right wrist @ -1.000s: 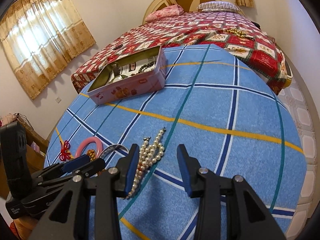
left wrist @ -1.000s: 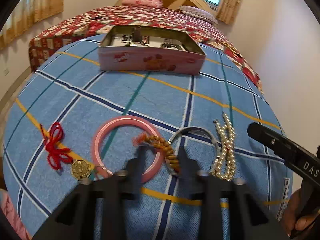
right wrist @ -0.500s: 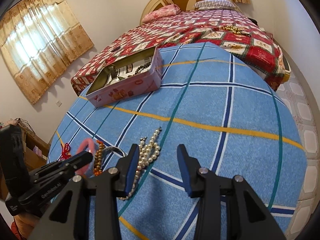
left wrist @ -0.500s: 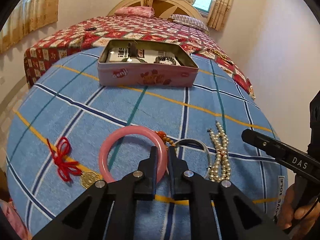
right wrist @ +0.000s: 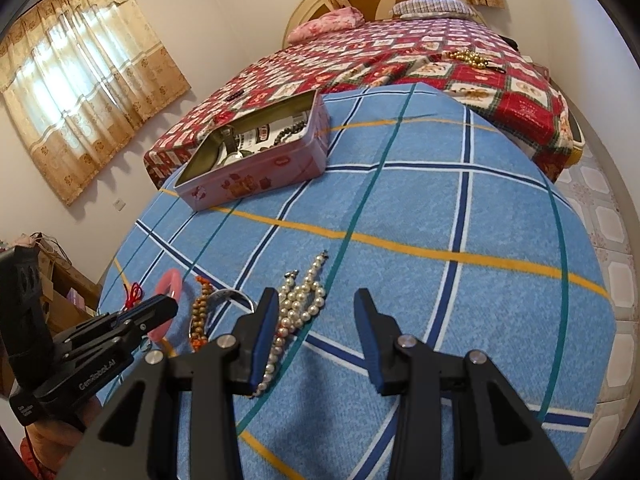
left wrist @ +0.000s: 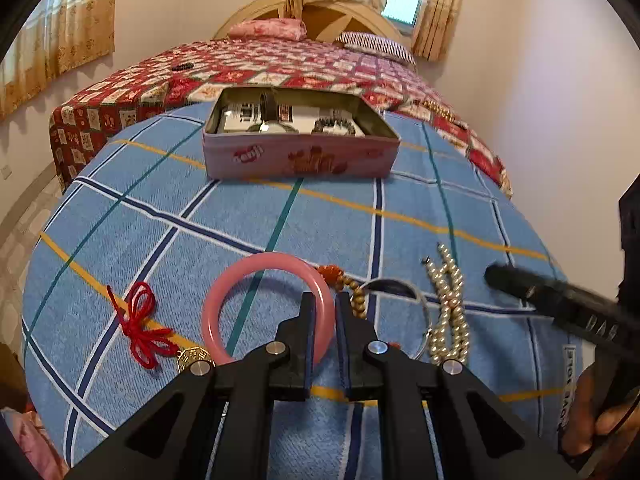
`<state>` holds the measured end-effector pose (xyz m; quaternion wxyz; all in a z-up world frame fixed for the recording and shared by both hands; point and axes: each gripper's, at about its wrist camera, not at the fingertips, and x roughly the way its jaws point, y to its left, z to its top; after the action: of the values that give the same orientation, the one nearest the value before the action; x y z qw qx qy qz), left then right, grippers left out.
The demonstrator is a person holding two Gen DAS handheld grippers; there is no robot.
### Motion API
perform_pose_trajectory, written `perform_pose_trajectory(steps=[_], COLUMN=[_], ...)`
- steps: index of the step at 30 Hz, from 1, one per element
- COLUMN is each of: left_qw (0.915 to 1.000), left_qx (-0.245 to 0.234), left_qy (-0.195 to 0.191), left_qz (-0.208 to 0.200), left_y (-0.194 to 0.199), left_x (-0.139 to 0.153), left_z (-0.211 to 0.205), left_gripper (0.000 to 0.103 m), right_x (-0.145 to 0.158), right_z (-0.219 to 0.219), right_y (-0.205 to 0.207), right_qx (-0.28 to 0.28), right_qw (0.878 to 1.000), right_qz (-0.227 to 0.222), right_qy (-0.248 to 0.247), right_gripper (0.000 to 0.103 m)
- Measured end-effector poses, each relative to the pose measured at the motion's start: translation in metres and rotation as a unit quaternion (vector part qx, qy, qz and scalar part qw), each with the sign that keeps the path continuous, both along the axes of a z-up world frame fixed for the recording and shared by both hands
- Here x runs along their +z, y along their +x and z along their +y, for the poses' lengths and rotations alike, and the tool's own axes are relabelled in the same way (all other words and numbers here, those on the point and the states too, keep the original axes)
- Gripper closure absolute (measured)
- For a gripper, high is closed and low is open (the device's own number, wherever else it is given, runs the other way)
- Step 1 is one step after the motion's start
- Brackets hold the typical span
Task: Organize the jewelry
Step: 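Grasp the pink bangle with the left tool while the right tool grasps the pearl necklace, then lift the pink bangle with the left tool while the right tool carries the pearls toward the tin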
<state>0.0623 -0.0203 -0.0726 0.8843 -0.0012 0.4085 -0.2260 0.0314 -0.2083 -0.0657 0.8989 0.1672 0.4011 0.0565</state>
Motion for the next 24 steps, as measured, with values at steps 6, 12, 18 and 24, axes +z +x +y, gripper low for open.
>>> perform_pose_trajectory(steps=[6, 12, 18, 24], left_qw=[0.9984, 0.9974, 0.9991, 0.9951], left_qx=[-0.003, -0.004, -0.021, -0.092], left_qy=[-0.043, -0.04, -0.025, 0.032], left_qz=[-0.035, -0.06, -0.026, -0.013], left_y=[-0.004, -0.004, 0.0, -0.014], left_x=[0.026, 0.039, 0.028, 0.009], left_z=[0.01, 0.009, 0.014, -0.008], left_gripper=[0.097, 0.097, 0.096, 0.079], right_x=[-0.009, -0.018, -0.018, -0.015], right_z=[0.02, 0.037, 0.045, 0.03], right_y=[0.004, 0.01, 0.014, 0.013], right_qx=[0.033, 0.054, 0.074, 0.049], right_qw=[0.999, 0.996, 0.992, 0.996], right_qz=[0.017, 0.031, 0.027, 0.029], right_qy=[-0.02, -0.058, -0.096, -0.072], right_gripper=[0.061, 0.06, 0.086, 0.088])
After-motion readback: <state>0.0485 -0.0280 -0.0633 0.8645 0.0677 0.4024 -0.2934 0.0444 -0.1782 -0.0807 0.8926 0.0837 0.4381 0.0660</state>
